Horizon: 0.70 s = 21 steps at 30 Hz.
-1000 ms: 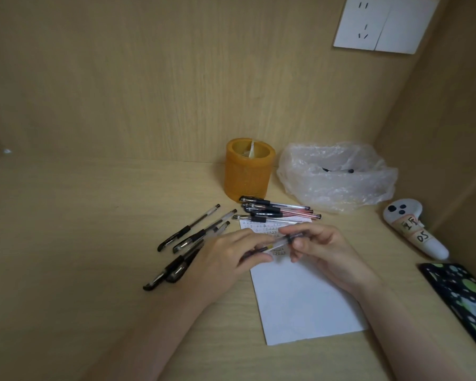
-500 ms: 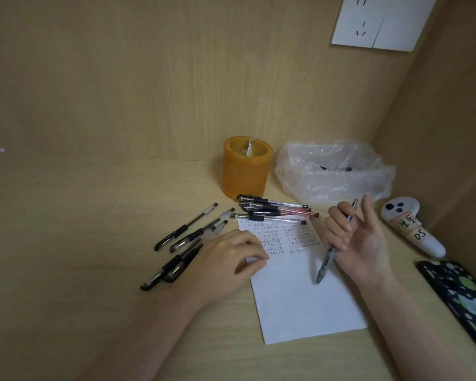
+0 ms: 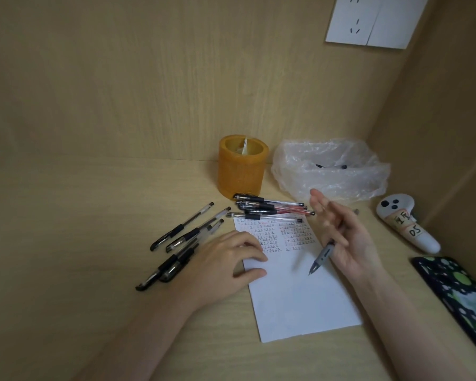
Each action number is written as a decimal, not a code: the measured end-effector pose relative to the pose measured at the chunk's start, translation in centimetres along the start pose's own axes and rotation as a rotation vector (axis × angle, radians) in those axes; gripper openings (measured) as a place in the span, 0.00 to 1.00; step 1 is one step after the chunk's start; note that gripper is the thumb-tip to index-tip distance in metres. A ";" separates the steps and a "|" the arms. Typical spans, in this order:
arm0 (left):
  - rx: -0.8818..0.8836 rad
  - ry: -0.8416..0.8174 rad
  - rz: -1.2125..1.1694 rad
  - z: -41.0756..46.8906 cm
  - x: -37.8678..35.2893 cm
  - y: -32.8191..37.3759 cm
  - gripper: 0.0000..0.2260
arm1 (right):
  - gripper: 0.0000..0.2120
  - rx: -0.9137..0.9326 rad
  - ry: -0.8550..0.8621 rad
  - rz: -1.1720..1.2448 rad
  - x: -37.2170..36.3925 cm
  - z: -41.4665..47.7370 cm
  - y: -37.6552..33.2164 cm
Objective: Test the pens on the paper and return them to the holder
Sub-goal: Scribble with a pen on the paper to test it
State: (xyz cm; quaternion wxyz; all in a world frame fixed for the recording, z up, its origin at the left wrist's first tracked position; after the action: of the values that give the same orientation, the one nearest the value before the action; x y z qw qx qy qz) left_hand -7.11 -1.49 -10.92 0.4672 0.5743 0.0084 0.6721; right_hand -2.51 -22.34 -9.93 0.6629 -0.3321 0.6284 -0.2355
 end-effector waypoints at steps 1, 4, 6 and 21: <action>0.005 -0.003 0.000 0.0 0.0 -0.1 0.16 | 0.18 -0.010 0.019 -0.020 -0.1 0.0 0.1; 0.026 -0.022 0.001 0.0 -0.2 -0.3 0.17 | 0.25 -0.065 0.031 -0.148 -0.3 -0.3 0.7; 0.034 -0.036 0.007 -0.1 -0.3 -0.4 0.18 | 0.30 -0.080 0.057 -0.225 -0.1 -0.2 1.0; 0.073 -0.071 -0.023 -0.1 -0.3 -0.4 0.16 | 0.12 0.153 0.274 -0.825 0.5 -0.9 0.2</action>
State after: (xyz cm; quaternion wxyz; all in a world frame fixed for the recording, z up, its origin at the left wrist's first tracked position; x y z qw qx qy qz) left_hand -7.01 -1.36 -11.39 0.4535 0.6143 0.0229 0.6453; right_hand -3.33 -22.71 -10.35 0.4466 -0.4708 0.5061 -0.5681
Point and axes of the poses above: each hand's wrist, its own z-axis towards the middle knuckle, its own x-axis out of the back of the hand, y = z × x, the point moved 5 cm from there along z, towards the middle knuckle, and after that the axes turned 6 degrees about -z, right-handed, at the moved point
